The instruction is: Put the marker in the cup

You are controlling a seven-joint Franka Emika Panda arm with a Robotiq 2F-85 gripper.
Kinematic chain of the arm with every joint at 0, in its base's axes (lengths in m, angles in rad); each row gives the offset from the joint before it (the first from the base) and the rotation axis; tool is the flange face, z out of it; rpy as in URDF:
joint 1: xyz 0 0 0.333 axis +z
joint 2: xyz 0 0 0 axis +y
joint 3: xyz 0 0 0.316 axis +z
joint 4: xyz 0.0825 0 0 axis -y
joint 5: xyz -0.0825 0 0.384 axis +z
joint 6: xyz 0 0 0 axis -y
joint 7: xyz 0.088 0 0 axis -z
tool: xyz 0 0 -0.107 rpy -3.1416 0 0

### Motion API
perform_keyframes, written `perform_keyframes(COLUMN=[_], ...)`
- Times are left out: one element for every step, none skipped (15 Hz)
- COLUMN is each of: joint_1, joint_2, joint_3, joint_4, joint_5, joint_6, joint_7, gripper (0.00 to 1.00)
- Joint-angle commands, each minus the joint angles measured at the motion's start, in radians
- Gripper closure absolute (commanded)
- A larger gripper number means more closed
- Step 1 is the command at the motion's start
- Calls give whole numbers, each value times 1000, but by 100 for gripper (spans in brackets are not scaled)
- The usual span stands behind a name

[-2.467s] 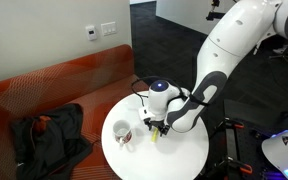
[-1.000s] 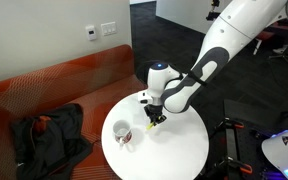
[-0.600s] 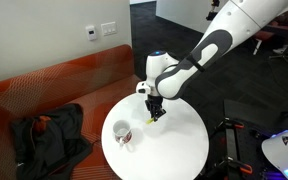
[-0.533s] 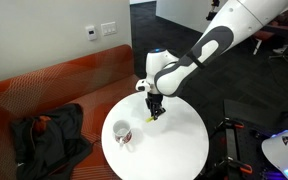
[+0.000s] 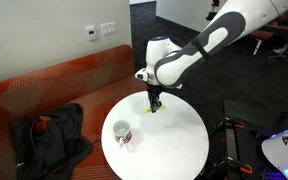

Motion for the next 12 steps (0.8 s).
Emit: perform_keyframes(joint_1=[-46, -56, -66, -72, -80, -25, -27, -26, -25, -22, -20, -36], joint_2=[-55, -58, -62, -66, -68, -34, -36, -34, -32, -30, -30, -9], joint_3=[43, 49, 55, 54, 54, 12, 8, 4, 4, 4, 5, 18], joint_4=[-21, -19, -18, -16, -14, 2, 3, 3, 3, 3, 3, 25], joint_5=[94, 124, 154, 178, 205, 173, 181, 180, 180, 179, 179, 198], joint_6=[-62, -75, -93, -114, -136, -91, -96, -96, -96, -96, -96, -101], joint_7=[-128, -177, -236, -290, -350, -270, -287, -287, -286, -286, -285, -335], gripper=[95, 95, 95, 95, 95, 95, 80, 80, 80, 80, 95, 95])
